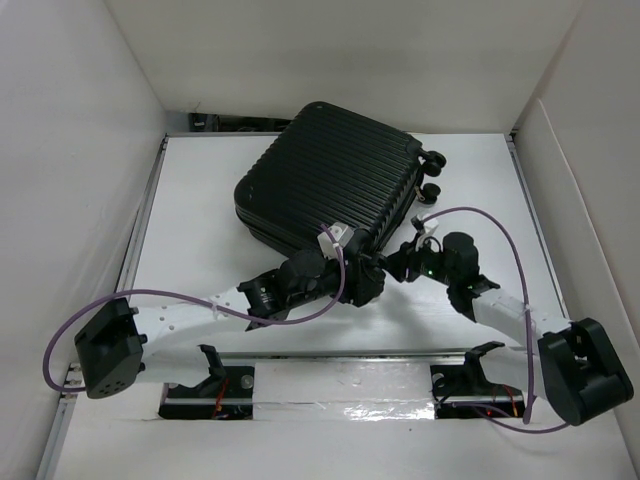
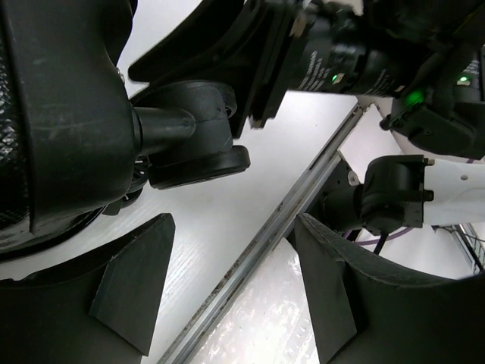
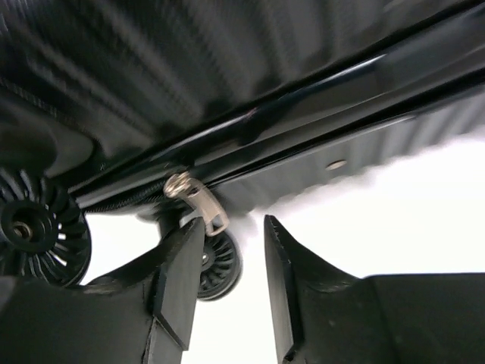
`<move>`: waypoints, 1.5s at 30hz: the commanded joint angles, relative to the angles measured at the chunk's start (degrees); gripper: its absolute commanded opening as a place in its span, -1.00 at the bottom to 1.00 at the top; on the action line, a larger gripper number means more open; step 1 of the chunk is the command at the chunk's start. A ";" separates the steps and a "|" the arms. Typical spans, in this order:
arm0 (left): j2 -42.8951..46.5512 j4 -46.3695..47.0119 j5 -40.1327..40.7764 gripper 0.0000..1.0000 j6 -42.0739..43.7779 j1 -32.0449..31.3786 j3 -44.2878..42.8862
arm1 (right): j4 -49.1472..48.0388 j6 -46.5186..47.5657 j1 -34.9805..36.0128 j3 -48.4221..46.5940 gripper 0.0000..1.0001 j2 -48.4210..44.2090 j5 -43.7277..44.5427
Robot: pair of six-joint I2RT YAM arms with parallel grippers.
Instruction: Pack the luggage
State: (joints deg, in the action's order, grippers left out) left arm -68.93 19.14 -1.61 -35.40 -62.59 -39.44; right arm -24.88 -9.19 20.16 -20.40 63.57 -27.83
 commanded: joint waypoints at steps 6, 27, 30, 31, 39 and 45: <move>-1.03 3.71 0.64 0.24 0.33 -0.17 -3.10 | -5.00 3.30 2.16 -2.71 -0.08 3.84 -4.68; -3.14 3.80 3.19 0.22 1.12 -0.17 -3.98 | -11.05 8.50 1.02 -3.95 -0.69 7.36 -8.73; -3.67 4.77 2.84 0.21 0.77 -0.17 -4.15 | -14.75 4.45 1.55 -1.93 -1.00 6.31 -6.63; -3.85 5.03 2.84 0.21 0.59 -0.17 -4.33 | -15.28 3.66 2.24 -0.62 -1.00 5.52 -4.27; -6.66 8.28 3.36 0.15 0.42 -0.17 -6.70 | -13.35 -2.58 13.13 5.63 -1.00 -3.69 11.11; -10.26 9.78 5.82 0.02 0.24 -0.17 -11.00 | -17.20 -9.52 26.29 11.60 -1.00 -8.20 26.23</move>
State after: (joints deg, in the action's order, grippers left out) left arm -77.30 20.14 0.14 -36.16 -64.29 -44.80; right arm -35.90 -14.81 38.00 -11.81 57.54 -3.16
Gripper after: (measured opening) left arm 0.517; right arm 0.158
